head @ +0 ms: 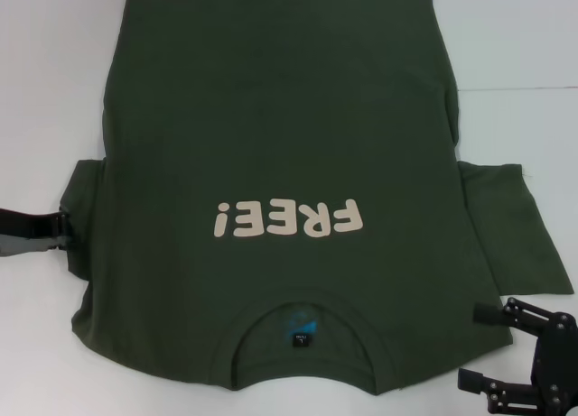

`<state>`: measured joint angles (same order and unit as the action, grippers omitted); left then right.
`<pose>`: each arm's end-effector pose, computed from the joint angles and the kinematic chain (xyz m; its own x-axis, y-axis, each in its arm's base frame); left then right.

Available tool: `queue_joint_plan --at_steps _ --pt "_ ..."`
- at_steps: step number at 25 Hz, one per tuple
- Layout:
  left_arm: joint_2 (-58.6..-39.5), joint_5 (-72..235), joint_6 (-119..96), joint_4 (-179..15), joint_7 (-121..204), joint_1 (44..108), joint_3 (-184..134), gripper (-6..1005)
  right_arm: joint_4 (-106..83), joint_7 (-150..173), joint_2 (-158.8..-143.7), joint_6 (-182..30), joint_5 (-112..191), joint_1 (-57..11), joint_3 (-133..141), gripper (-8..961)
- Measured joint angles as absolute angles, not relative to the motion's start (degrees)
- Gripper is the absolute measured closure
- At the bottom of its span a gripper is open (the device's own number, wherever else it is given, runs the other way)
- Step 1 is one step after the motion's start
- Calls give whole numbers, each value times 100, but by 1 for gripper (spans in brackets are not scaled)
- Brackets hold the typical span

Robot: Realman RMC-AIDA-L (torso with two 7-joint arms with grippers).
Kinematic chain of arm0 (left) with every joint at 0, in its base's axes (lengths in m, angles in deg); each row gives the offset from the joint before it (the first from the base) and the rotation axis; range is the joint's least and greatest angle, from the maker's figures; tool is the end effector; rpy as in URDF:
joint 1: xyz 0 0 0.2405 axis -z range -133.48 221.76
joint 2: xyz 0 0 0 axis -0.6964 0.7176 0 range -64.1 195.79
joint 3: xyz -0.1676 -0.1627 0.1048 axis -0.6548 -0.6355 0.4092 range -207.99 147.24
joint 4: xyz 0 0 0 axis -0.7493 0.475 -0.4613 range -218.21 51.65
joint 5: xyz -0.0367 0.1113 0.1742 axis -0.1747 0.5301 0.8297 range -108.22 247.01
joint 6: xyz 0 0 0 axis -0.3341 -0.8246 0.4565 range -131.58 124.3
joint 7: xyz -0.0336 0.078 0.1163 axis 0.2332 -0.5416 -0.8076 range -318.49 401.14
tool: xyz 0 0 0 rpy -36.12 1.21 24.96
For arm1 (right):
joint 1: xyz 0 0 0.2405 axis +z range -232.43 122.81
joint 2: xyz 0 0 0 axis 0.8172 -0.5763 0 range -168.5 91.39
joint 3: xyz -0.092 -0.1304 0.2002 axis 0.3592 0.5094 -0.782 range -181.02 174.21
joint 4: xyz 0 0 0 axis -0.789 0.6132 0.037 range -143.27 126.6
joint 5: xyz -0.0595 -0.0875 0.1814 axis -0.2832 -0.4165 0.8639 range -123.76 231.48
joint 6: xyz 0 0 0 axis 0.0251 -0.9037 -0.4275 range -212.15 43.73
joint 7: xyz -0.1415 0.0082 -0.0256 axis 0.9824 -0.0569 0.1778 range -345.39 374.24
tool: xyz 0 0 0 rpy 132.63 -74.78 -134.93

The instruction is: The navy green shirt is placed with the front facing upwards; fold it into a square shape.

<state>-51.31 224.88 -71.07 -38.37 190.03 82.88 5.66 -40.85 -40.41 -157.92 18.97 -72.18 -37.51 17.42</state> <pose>-0.3198 0.3903 0.0432 0.1786 0.9002 0.3971 0.9187 -0.0081 -0.3949 0.3324 0.2241 0.0058 0.7837 -0.2425 -0.5719 -0.4234 -0.8822 -0.2061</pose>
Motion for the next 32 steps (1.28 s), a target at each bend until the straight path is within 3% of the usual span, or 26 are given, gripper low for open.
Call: queue_joint_plan --at_steps 10,23,32 --pt "-5117 22344 -7165 -3412 18973 8140 515 977 -4085 -4042 -15794 1897 -7211 -3749 1607 25" --pt "-4872 22320 -7673 -2577 18968 7989 0 966 -4076 -4040 -15800 1894 -7138 -3700 1593 25" --pt "-4836 22023 -7897 -2422 18968 8026 -67 958 -4074 -4041 -15800 1874 -7137 -3662 1593 26"
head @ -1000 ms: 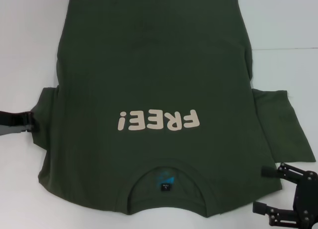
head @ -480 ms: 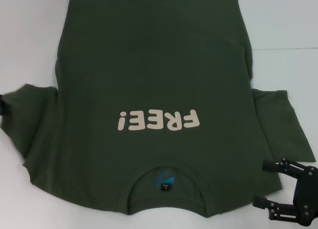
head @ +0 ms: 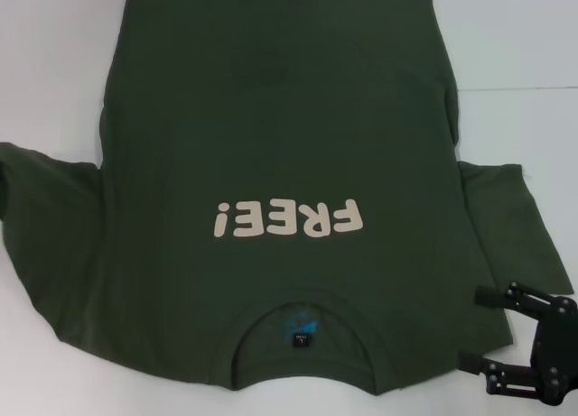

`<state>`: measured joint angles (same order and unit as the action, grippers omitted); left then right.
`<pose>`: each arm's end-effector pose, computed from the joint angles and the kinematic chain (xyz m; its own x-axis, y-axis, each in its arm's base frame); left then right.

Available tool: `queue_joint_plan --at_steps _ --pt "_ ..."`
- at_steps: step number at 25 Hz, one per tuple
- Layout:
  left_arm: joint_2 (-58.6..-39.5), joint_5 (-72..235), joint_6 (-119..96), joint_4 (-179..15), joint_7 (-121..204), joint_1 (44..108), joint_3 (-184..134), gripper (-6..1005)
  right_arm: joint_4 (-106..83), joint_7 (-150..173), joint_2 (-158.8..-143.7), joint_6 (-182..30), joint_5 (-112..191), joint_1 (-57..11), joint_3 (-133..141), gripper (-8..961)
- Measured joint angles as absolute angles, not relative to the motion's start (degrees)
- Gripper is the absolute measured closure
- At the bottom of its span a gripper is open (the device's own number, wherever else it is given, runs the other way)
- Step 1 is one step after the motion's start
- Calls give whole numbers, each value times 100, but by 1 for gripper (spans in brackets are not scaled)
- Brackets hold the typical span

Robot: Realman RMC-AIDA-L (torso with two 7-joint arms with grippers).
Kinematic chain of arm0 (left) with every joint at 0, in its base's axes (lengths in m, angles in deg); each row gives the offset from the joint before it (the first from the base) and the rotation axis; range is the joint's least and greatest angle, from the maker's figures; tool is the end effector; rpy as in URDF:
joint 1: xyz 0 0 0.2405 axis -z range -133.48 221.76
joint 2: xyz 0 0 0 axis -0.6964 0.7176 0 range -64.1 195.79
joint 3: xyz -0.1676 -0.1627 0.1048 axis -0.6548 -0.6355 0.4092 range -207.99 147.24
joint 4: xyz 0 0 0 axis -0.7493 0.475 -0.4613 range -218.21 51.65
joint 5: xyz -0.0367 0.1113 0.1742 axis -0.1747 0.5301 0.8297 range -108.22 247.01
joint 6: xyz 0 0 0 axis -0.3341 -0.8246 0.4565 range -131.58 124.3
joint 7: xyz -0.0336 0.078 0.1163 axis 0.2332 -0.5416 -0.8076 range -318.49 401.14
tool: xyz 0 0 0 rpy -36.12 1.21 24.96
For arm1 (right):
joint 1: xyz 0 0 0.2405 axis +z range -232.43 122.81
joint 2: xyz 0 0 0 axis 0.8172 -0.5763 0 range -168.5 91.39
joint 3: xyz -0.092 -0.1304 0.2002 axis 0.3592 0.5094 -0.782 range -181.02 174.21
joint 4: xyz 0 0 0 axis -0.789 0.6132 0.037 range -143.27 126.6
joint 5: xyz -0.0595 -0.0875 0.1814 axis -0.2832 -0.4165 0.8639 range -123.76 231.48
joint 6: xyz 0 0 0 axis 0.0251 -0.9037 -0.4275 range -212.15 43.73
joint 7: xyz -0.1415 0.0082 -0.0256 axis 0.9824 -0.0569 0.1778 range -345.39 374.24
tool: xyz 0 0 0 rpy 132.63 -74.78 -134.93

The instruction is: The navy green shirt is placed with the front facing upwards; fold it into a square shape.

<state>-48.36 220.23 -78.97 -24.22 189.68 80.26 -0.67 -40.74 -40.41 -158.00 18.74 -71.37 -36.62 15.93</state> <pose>-0.3124 0.3922 0.1281 0.2114 0.7987 0.5634 0.9263 0.0203 -0.3763 0.3294 0.2315 0.0086 0.7757 -0.2224 -0.5906 -0.4262 -0.8748 -0.2304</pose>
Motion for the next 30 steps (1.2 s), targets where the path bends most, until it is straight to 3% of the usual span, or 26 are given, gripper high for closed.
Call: queue_joint_plan --at_steps 5,20,30 --pt "-4841 21563 -8305 -2471 19029 8136 -65 954 -4082 -4042 -15800 1875 -7135 -3656 1593 26" --pt "-5316 20663 -8143 -3687 18882 8446 -6 941 -4072 -4042 -15799 1897 -7129 -3635 1593 26" --pt "-5434 19868 -7598 -4276 18662 8402 -30 933 -4050 -4042 -15800 1906 -7130 -3617 1606 25"
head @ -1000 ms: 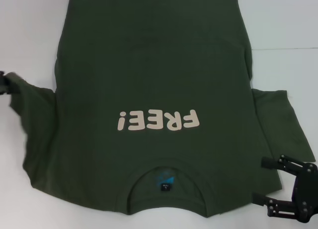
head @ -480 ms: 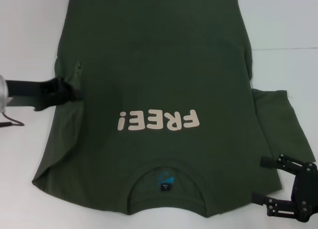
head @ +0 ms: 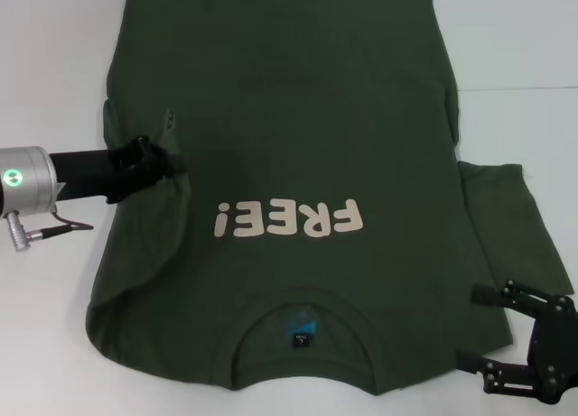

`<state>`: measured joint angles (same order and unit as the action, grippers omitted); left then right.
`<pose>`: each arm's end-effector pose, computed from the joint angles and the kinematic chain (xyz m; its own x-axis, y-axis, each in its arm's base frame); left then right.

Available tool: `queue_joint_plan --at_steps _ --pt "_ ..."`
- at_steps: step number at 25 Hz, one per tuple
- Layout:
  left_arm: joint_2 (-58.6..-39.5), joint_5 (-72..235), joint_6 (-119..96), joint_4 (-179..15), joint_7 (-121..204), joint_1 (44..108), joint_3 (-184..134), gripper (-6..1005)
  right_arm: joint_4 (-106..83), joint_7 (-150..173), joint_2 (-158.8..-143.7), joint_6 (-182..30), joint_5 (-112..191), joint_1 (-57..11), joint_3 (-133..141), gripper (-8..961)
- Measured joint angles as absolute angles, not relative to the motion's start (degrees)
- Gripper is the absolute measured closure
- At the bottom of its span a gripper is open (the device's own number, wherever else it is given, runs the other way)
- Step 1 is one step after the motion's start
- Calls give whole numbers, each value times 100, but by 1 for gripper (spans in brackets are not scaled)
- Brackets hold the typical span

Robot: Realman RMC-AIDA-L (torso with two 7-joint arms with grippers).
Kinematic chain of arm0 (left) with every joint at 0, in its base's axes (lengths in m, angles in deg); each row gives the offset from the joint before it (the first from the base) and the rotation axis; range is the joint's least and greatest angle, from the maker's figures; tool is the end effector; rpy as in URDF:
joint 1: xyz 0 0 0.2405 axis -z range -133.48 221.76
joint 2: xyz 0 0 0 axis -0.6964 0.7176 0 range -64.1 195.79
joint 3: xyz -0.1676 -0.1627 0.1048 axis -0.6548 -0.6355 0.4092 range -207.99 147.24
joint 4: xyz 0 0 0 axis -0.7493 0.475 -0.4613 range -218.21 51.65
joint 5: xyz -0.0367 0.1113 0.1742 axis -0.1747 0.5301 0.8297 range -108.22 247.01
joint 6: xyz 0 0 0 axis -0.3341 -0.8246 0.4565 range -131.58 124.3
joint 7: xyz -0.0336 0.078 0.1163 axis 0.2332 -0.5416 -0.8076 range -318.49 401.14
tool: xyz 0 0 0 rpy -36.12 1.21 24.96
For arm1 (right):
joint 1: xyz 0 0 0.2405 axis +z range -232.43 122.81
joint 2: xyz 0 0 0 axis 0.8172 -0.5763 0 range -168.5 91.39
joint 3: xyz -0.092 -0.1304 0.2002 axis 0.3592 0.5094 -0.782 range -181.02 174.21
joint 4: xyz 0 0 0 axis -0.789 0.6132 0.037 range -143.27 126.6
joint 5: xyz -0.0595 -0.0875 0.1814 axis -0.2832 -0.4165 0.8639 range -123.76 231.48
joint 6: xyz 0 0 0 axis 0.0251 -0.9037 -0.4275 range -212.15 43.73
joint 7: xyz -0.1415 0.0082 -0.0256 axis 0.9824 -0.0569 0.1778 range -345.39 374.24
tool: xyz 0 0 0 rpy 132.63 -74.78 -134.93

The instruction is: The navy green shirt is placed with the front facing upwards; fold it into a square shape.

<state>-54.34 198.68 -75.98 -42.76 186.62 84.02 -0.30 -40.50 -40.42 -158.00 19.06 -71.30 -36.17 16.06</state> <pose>-0.2570 0.3989 0.0143 -0.0239 0.8383 0.5447 0.9896 -0.0576 0.1320 0.3266 0.2333 0.0079 0.7738 -0.2168 -0.5952 -0.4182 -0.8806 -0.2229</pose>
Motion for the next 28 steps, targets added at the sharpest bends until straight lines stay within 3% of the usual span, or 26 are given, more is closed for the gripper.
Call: queue_joint_plan --at_steps 9,19,22,28 --pt "-5535 19800 -7202 -4329 18465 8279 -41 925 -4050 -4042 -15801 1967 -7130 -3608 1594 26" --pt "-5578 18951 -7517 -4328 16880 7972 -57 703 -4032 -4040 -15808 1969 -7129 -3576 1584 27" --pt "-5547 18621 -8149 -4094 16045 7783 -117 581 -4032 -4056 -15809 1998 -7124 -3573 1510 28" --pt "-5706 18327 -9656 -3546 14102 7329 -152 338 -4083 -4702 -15796 2129 -7030 -3491 1241 29"
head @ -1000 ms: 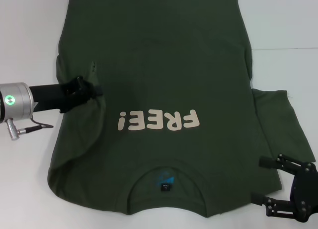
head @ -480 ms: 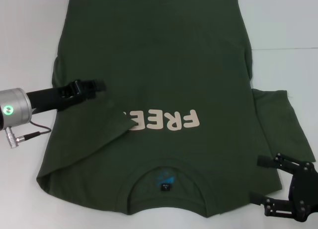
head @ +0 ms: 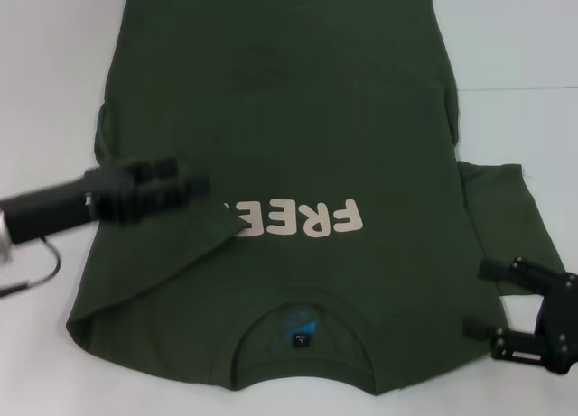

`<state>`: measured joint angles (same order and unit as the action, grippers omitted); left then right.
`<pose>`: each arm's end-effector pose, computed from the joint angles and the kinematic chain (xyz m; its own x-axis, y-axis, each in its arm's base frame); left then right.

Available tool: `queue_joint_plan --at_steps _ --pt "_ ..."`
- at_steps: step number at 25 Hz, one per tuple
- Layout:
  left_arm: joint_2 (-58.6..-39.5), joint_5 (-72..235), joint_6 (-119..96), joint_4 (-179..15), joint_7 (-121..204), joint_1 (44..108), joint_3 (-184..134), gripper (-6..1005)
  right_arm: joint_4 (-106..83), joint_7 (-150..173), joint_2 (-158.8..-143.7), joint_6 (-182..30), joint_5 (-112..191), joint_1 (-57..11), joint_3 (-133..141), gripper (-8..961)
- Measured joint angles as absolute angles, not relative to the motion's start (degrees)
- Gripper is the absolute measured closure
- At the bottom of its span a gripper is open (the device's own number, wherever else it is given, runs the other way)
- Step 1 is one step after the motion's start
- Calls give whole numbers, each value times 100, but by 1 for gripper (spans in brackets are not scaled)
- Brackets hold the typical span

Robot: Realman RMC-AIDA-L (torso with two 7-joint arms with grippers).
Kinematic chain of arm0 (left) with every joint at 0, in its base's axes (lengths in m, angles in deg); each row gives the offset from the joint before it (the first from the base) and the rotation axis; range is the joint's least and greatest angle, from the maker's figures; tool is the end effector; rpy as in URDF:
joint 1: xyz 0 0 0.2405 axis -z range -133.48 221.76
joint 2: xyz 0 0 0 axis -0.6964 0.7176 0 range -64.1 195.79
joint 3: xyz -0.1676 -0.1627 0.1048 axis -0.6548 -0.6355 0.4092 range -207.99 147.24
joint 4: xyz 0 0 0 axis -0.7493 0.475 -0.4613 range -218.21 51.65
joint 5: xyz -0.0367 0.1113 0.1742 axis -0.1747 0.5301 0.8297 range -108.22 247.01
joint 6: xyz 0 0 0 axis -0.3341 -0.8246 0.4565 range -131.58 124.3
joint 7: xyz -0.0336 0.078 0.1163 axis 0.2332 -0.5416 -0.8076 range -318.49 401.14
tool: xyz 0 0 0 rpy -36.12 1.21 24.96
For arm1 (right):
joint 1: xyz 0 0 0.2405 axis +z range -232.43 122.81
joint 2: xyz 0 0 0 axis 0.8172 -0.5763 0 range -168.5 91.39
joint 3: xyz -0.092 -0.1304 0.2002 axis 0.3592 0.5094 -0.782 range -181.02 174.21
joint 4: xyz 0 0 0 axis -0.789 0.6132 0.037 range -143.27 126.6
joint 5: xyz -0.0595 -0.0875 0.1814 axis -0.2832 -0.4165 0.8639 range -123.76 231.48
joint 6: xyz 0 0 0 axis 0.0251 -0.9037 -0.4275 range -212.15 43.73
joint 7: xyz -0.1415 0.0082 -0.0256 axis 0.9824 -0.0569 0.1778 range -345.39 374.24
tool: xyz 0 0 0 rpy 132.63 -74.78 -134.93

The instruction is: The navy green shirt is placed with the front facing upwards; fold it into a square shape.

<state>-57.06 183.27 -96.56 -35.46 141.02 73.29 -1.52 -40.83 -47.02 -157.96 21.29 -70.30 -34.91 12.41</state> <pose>-0.2530 0.3343 0.0325 0.5405 0.5086 0.6702 0.7046 -0.7090 -0.0302 0.3198 0.2409 0.0182 0.6956 -0.2683 -0.6664 -0.4970 -0.8495 -0.1768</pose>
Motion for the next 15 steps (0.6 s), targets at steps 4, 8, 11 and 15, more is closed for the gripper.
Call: queue_joint_plan --at_steps 4,8,11,15 --pt "-5748 18369 -10275 -3151 12910 6898 -164 125 -4261 -5581 -15725 2214 -6989 -3368 1250 29" --pt "-5800 18369 -10650 -2840 12064 6473 -289 63 -4650 -7031 -15631 2188 -7004 -3192 1286 30" --pt "-5823 18401 -10841 -2831 11882 6250 -343 66 -4929 -8105 -15472 2209 -7025 -3052 1436 30" --pt "-5836 18747 -11085 -2850 11743 6160 -355 66 -5373 -9744 -15188 2192 -7045 -2858 1841 31"
